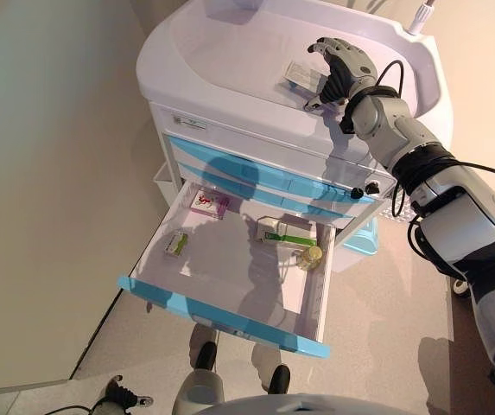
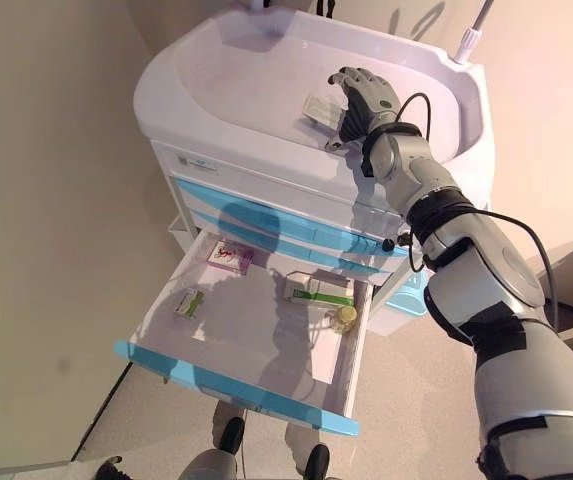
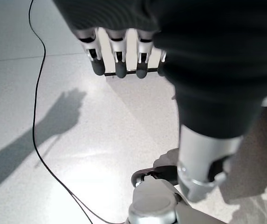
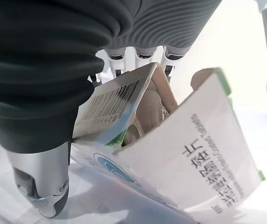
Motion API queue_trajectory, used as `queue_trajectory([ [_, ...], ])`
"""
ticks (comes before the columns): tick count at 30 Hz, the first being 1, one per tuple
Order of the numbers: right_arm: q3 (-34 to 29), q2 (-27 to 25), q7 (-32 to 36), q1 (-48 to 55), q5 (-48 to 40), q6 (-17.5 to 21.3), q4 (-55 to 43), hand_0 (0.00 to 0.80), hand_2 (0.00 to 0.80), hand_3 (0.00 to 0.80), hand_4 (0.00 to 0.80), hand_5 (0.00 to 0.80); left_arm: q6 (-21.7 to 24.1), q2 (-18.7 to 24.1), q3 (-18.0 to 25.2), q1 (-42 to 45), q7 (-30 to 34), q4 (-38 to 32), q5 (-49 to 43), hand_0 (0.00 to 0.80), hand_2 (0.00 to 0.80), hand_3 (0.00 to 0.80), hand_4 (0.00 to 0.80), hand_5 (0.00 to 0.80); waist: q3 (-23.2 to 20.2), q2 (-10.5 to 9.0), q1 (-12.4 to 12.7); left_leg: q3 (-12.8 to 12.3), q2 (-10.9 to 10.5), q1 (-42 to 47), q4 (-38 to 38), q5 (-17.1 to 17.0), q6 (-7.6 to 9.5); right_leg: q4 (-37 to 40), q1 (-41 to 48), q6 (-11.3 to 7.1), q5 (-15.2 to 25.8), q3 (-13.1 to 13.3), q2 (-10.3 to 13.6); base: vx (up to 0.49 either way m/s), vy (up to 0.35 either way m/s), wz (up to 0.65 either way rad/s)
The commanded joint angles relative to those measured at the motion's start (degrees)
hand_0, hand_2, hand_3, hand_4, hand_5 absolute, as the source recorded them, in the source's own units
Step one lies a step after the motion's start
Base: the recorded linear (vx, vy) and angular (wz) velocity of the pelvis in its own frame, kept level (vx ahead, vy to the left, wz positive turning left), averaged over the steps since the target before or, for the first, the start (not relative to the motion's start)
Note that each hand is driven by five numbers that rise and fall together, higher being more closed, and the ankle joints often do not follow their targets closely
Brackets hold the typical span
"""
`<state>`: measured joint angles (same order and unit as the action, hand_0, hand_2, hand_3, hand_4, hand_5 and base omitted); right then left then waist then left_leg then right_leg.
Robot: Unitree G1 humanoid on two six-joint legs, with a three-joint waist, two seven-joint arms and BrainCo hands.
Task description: Open the drawer and pick up the medicine
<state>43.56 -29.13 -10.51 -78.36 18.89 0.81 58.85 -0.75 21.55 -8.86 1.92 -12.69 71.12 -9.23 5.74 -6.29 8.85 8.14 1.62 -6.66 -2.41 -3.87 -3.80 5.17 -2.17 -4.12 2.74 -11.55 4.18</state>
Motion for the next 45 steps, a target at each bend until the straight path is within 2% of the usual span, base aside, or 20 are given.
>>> queue_trajectory([
  [1,1.9,0.7,-0.5,-3.0,0.2,0.2,1.7,0.0,0.0,0.0,0.0,0.0,0.0,2.9,-1.8,-2.0,-1.2,2.8,1.8,0.0,0.0,0.0,0.0,0.0,0.0,-1.82,-0.1,0.0,-2.8,-0.4,1.2,2.1,2.11,-2.8,-2.7,-3.62,1.4,0.4,1.7,0.0,0.0,0.0],
  [5,1.1,0.1,-0.9,-2.7,-0.7,0.2,1.0,0.0,0.0,0.0,0.0,0.0,-0.1,3.0,-1.7,-2.1,-1.2,3.0,1.8,0.0,0.0,0.0,0.0,0.0,0.1,-1.77,-0.2,-0.1,-2.7,-0.5,1.1,2.1,2.09,-2.9,-2.8,-3.59,1.4,0.4,1.7,0.0,0.0,0.0],
  [12,-4.4,-4.1,-2.7,0.7,-6.5,0.4,-4.6,0.0,0.0,0.0,0.0,0.0,-0.4,2.7,-0.4,-1.6,-1.2,3.1,2.1,0.0,0.0,0.0,0.0,0.0,0.0,-1.3,-1.1,-0.5,-2.7,0.0,0.9,2.2,2.14,-2.8,-2.6,-3.62,1.3,0.6,1.7,0.0,0.0,0.0],
  [28,-12.3,-12.6,-4.6,9.0,-9.9,-0.2,-11.0,0.0,0.0,0.0,0.0,0.0,-0.8,2.2,0.9,-1.0,-0.3,2.5,1.9,0.0,0.0,0.0,0.0,0.0,-0.6,0.65,-3.5,-2.1,-2.2,1.3,0.5,2.6,2.13,-2.7,-2.1,-3.68,1.2,1.7,1.8,0.0,0.0,-0.04],
  [34,-17.2,-15.8,-5.8,14.4,-11.4,-0.1,-14.2,0.0,0.0,0.0,0.0,0.0,-1.0,1.8,1.4,-1.2,0.0,2.5,1.5,0.0,0.0,0.0,0.0,0.0,-0.9,1.3,-4.6,-2.5,-2.2,1.7,0.4,2.8,2.15,-2.7,-1.9,-3.69,1.0,1.8,1.9,0.003,0.001,-0.04],
  [39,-21.9,-17.5,-6.4,19.7,-11.8,-0.2,-19.5,0.0,0.0,0.0,0.0,0.0,-1.4,1.7,2.1,-1.0,0.2,2.1,1.0,0.0,0.0,0.0,0.0,0.0,-1.1,1.77,-5.4,-3.0,-2.1,2.2,0.2,3.0,2.16,-2.6,-1.6,-3.71,1.0,2.2,1.9,0.002,0.0,-0.02],
  [45,-25.2,-18.6,-6.9,23.7,-12.3,-0.1,-21.2,0.0,0.0,0.0,0.0,0.0,-1.5,1.6,2.4,-0.8,0.5,1.6,0.4,0.0,0.0,0.0,0.0,0.0,-1.3,2.24,-6.1,-3.5,-2.0,2.7,0.1,3.2,2.17,-2.5,-1.4,-3.71,1.0,2.6,1.9,0.004,-0.003,-0.08],
])
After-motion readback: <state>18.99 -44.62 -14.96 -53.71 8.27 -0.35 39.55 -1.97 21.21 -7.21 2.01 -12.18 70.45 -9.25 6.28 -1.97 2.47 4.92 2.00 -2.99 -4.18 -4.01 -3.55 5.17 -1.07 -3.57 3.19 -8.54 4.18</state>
